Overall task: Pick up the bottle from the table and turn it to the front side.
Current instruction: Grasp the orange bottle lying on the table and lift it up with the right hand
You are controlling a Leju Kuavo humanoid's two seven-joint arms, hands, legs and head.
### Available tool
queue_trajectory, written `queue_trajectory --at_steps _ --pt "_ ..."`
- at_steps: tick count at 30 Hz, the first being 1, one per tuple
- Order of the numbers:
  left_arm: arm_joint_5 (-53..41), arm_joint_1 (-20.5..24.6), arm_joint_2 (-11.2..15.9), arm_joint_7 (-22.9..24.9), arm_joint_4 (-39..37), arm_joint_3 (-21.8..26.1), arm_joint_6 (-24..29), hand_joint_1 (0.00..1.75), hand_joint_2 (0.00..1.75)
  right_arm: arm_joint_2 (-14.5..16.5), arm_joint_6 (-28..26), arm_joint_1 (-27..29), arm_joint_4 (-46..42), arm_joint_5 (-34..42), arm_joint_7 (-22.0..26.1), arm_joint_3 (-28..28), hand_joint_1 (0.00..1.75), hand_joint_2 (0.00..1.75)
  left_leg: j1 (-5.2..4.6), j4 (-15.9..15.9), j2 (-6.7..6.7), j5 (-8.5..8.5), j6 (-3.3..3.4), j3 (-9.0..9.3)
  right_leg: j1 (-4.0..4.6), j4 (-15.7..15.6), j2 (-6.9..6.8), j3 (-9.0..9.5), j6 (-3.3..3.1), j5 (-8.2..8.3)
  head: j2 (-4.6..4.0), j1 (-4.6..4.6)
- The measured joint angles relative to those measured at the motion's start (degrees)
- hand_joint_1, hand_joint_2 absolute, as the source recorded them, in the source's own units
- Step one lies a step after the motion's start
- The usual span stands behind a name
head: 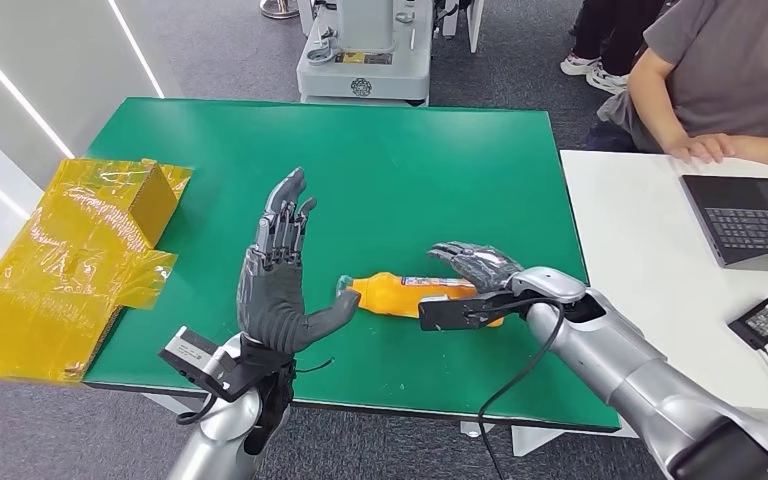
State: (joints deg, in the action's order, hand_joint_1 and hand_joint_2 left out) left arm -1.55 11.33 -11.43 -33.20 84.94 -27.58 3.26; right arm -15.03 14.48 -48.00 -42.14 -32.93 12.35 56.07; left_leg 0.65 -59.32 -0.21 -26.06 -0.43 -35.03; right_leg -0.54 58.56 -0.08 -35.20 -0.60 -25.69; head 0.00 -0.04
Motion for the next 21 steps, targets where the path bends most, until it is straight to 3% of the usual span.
queue_trajectory --at_steps 21 --pt "0.20 0.07 0.00 0.53 0.00 0.02 -0.04 0.00 1.75 0.34 -1.13 2.77 3.56 0.10 -1.23 -0.12 0.00 1.75 0.00 0.00 0.00 -0.01 0.00 0.01 0.00 -0.01 0.01 -0.01 0.00 0.00 0.00 0.01"
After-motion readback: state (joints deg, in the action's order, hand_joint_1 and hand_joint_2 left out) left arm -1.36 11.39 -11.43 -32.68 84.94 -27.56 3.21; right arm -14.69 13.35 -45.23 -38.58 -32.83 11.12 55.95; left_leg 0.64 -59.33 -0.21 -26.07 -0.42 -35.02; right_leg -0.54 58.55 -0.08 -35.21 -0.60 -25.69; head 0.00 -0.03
